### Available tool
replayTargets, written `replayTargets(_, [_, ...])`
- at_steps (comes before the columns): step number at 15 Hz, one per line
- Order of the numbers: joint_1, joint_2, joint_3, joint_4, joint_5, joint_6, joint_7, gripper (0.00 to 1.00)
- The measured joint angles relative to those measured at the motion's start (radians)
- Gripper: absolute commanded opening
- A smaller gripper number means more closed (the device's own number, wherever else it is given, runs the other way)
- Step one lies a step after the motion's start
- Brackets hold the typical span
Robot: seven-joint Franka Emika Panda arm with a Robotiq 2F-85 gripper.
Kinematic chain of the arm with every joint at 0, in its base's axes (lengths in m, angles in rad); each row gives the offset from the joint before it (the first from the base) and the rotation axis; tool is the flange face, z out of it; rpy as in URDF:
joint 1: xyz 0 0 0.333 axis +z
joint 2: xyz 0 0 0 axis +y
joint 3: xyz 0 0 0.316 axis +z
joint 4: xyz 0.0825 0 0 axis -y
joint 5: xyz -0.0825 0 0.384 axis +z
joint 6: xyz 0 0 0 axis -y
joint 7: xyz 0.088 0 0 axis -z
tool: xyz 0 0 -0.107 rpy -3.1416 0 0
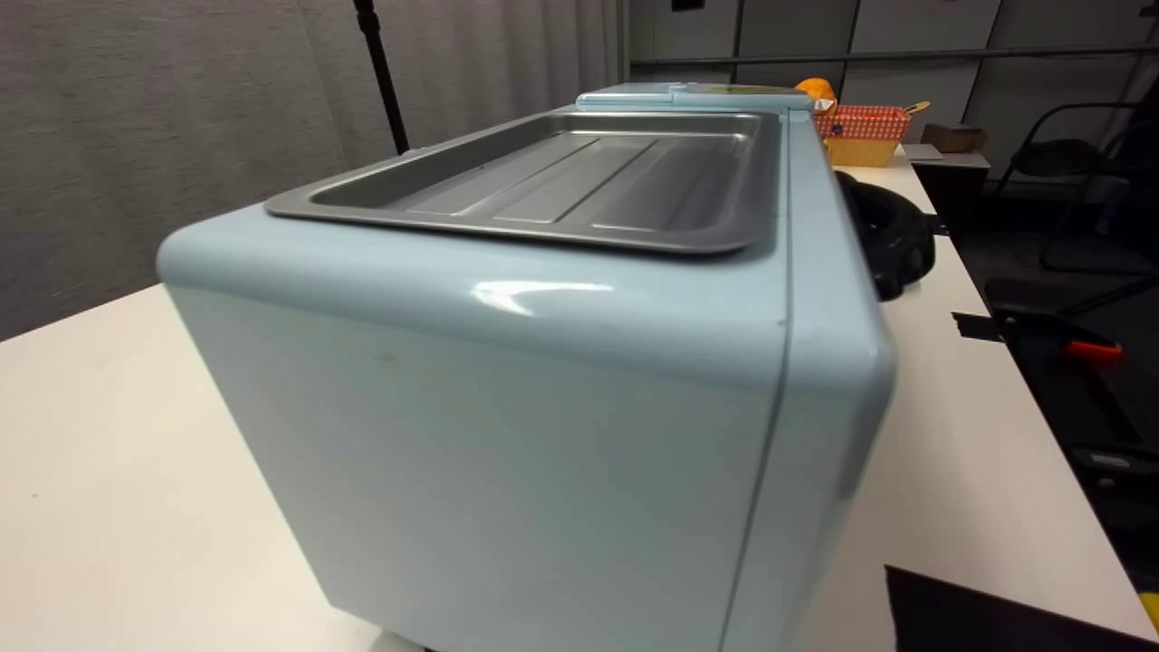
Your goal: Press the button on the top of the oven
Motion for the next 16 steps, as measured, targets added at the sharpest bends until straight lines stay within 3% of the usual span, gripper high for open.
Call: replayTargets(16, [-0.018,0.035,-0.086,-0.068,0.002,0.119,-0.106,0.0])
